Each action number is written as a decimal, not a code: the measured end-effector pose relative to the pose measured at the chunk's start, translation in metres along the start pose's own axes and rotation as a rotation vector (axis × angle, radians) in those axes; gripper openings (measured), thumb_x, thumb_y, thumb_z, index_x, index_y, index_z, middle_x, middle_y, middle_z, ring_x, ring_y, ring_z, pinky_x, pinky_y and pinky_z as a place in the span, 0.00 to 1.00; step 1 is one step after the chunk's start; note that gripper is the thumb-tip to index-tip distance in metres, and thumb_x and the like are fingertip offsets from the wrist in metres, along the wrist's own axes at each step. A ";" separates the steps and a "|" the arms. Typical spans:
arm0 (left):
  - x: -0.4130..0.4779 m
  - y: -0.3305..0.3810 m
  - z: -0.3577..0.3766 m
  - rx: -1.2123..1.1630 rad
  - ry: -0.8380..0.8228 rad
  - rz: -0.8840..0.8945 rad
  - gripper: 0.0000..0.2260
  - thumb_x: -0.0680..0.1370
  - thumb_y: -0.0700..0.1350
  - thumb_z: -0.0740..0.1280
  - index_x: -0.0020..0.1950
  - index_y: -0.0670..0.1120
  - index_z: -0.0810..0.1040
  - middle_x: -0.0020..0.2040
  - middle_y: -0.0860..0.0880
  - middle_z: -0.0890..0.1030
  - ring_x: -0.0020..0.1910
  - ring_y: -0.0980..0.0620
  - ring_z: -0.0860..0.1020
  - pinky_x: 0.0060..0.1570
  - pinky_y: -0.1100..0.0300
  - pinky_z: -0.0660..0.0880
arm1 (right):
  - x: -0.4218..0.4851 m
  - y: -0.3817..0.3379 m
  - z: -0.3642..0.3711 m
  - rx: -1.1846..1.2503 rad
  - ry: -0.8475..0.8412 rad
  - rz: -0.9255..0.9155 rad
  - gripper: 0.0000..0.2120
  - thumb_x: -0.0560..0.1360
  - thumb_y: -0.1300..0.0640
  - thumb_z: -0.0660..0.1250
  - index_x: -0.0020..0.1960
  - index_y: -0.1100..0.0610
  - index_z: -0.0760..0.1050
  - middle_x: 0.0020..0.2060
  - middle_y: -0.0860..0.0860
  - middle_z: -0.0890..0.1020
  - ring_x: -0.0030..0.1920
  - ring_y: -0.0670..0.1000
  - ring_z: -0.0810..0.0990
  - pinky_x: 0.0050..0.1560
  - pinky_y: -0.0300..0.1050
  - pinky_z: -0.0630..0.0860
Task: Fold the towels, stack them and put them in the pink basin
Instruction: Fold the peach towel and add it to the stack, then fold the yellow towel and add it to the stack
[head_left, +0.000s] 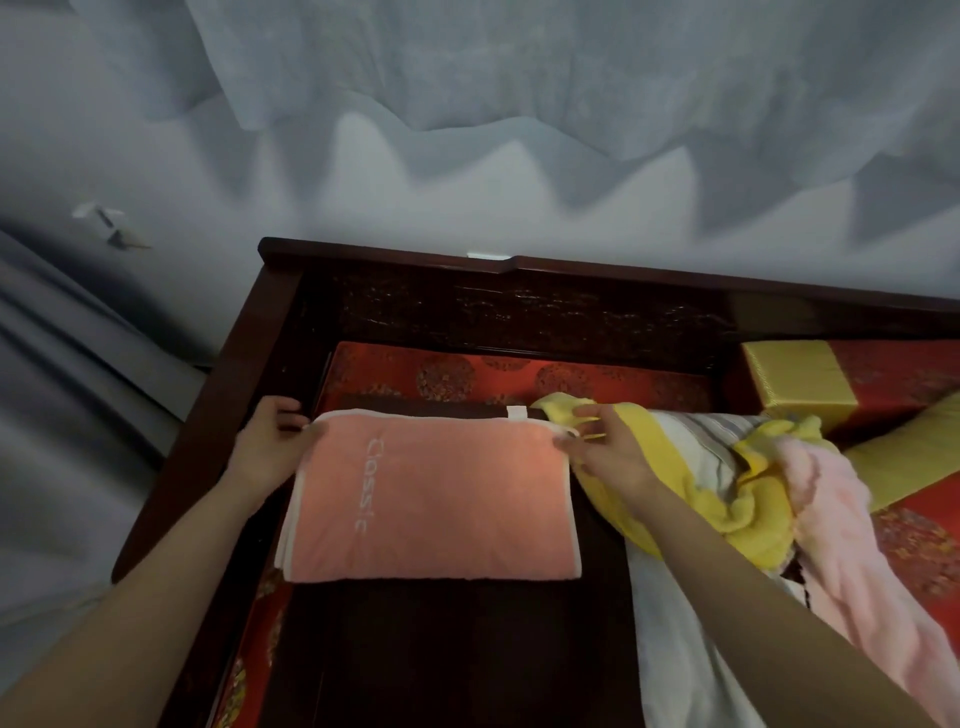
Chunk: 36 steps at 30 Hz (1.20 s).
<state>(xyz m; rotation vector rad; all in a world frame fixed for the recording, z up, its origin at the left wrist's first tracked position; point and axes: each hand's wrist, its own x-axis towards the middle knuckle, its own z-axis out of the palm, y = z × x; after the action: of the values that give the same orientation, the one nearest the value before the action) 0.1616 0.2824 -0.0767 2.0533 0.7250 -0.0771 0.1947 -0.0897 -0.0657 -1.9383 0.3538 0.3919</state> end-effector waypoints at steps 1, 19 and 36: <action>-0.003 0.009 -0.006 0.007 0.060 0.031 0.18 0.74 0.43 0.71 0.61 0.42 0.72 0.55 0.42 0.79 0.50 0.46 0.77 0.50 0.55 0.71 | -0.003 -0.003 -0.016 0.039 -0.003 -0.010 0.14 0.71 0.61 0.71 0.54 0.51 0.74 0.47 0.51 0.78 0.45 0.51 0.78 0.43 0.47 0.77; -0.147 0.109 0.292 1.010 -0.521 1.139 0.15 0.68 0.40 0.71 0.54 0.48 0.76 0.55 0.46 0.75 0.59 0.45 0.73 0.50 0.49 0.75 | -0.108 0.109 -0.200 0.089 0.195 0.115 0.09 0.72 0.69 0.67 0.41 0.56 0.78 0.35 0.53 0.82 0.35 0.49 0.77 0.35 0.40 0.72; -0.223 0.303 0.186 0.184 -0.387 1.351 0.07 0.78 0.47 0.56 0.50 0.45 0.70 0.39 0.52 0.74 0.34 0.54 0.72 0.37 0.61 0.66 | -0.119 0.115 -0.182 -0.300 0.141 -0.082 0.04 0.69 0.62 0.72 0.40 0.55 0.79 0.39 0.41 0.77 0.39 0.38 0.75 0.43 0.34 0.69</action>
<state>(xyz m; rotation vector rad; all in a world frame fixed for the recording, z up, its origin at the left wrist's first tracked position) 0.1770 -0.0887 0.1184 2.2004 -0.9812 0.2329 0.0587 -0.2934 -0.0426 -2.2736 0.3186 0.2665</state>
